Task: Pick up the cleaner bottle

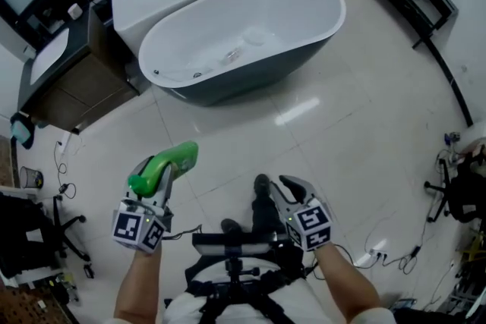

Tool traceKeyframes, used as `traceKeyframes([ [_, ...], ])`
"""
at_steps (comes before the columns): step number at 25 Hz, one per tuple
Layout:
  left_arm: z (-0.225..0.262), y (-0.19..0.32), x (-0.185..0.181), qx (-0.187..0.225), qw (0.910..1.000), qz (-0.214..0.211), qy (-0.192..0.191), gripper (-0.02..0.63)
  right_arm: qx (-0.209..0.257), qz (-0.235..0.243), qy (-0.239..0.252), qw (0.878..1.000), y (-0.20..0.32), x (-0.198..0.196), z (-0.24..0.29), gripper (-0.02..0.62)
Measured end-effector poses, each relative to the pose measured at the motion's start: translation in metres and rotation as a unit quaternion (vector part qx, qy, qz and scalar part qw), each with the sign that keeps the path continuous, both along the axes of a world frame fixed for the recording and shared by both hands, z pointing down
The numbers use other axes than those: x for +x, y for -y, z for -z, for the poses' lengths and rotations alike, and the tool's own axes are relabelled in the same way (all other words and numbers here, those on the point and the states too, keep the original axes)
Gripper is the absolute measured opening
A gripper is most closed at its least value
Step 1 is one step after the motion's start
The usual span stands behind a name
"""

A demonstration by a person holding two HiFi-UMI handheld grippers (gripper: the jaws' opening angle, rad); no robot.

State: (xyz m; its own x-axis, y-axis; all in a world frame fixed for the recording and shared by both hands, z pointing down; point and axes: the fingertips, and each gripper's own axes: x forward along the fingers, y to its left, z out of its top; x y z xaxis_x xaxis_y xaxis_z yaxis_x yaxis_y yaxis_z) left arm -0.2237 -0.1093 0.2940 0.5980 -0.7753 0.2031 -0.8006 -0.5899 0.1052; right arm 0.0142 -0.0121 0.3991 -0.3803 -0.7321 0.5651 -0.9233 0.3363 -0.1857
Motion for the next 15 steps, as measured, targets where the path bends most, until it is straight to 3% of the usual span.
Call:
traceKeyframes([
  [15, 0.032, -0.028, -0.01, 0.013, 0.9998, -0.015, 0.004, 0.178, 0.031, -0.005, -0.005, 1.0, -0.003, -0.014, 0.039, 0.109],
])
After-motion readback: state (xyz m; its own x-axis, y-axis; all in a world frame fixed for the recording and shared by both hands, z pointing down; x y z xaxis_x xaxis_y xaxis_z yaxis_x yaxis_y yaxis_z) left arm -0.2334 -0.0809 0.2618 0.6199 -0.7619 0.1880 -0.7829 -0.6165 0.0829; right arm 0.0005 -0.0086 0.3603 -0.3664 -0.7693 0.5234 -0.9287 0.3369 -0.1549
